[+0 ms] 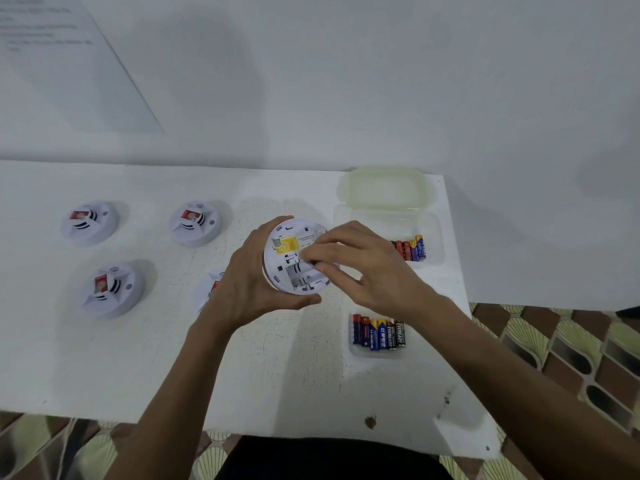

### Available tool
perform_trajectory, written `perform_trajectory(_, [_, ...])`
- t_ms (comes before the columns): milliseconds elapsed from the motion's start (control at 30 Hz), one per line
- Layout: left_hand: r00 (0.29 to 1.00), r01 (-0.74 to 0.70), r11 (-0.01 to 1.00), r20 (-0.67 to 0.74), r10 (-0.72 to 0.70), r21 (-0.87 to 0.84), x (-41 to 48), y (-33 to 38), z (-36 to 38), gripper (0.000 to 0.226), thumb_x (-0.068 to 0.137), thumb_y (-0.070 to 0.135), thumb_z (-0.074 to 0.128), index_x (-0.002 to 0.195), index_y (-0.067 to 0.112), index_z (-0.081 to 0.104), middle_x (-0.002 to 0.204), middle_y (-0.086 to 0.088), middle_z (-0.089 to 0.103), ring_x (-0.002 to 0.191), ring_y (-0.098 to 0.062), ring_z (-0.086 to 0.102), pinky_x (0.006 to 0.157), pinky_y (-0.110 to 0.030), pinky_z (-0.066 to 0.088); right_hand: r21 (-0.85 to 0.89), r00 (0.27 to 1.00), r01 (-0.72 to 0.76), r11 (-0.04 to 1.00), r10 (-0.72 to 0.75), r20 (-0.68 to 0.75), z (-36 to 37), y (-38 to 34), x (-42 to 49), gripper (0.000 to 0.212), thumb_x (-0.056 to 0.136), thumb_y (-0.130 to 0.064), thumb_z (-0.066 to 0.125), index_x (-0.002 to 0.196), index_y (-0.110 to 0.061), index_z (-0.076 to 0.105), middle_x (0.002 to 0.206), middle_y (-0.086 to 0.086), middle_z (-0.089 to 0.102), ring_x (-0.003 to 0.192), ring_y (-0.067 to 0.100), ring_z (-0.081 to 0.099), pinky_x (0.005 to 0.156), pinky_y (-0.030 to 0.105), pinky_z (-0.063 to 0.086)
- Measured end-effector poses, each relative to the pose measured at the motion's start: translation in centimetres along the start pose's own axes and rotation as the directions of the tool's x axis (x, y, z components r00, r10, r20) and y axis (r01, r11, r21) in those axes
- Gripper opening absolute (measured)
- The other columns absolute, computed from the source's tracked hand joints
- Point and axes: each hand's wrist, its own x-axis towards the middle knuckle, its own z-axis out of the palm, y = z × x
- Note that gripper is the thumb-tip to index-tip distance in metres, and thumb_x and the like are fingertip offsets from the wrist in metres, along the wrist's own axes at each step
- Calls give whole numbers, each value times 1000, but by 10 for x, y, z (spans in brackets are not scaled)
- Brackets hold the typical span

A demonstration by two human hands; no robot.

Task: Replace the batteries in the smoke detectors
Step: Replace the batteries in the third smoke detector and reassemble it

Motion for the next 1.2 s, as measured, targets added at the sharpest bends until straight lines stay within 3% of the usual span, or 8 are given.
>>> perform_trajectory(100, [988,-130,987,-72,137,94,-5,2,1,84,55,91,49,128,71,12,134,28,29,125,-5,37,109,-34,29,-8,997,26,1000,-26,75,-8,3,7,24,96,-14,61,118,-16,69,110,10,62,102,25,56,84,35,48])
perform_trajectory(333, [998,-67,998,-20,67,-3,-4,8,-5,68,56,93,45,115,82,13,121,59,26,113,32,26,105,-6,18,-85,952,135,987,-105,287,-21,8,19,30,99,-22,50,124,-29,66,117,12,53,109,26,50,81,35,51])
perform_trajectory(500, [994,-93,995,-50,94,22,-7,-1,-1,79,64,81,54,131,45,34,131,26,34,118,25,32,97,4,22,-130,916,159,979,-98,389,-22,9,23,34,96,-21,60,125,-38,63,115,8,48,107,20,39,74,39,54])
perform_trajectory(667, [998,-54,998,-33,55,15,-4,-1,-5,62,57,94,41,112,82,15,127,15,29,113,13,40,104,-16,23,-183,900,258,949,-167,403,-20,10,27,47,83,-8,74,123,-33,66,110,12,52,103,28,46,61,40,55])
perform_trajectory(767, [992,-113,992,-41,115,52,-2,-2,-5,65,63,90,41,120,79,11,132,11,33,118,14,37,104,-27,24,-181,903,259,949,-171,393,-19,14,25,42,88,-10,68,124,-34,66,113,11,52,105,28,47,66,39,55])
perform_trajectory(933, [987,-116,992,-108,122,56,-5,5,-5,91,57,79,65,132,43,31,126,44,39,117,11,45,98,-7,35,29,976,-14,999,7,217,-16,24,11,26,96,-14,59,119,-22,71,125,11,49,121,21,47,93,30,49])
perform_trajectory(1067, [983,-139,989,-110,143,44,-4,6,-5,94,57,75,68,135,38,31,129,39,40,120,8,45,100,-9,35,272,952,-305,913,300,61,-23,24,9,24,92,-9,66,114,-15,70,109,5,57,103,13,60,76,18,56])
perform_trajectory(1200, [984,-122,991,-120,129,60,-5,1,-4,97,56,75,69,136,35,31,133,24,44,122,2,46,103,-16,37,158,863,-501,851,505,18,-33,49,1,17,94,-11,62,106,-18,71,89,1,65,76,5,62,68,21,52])
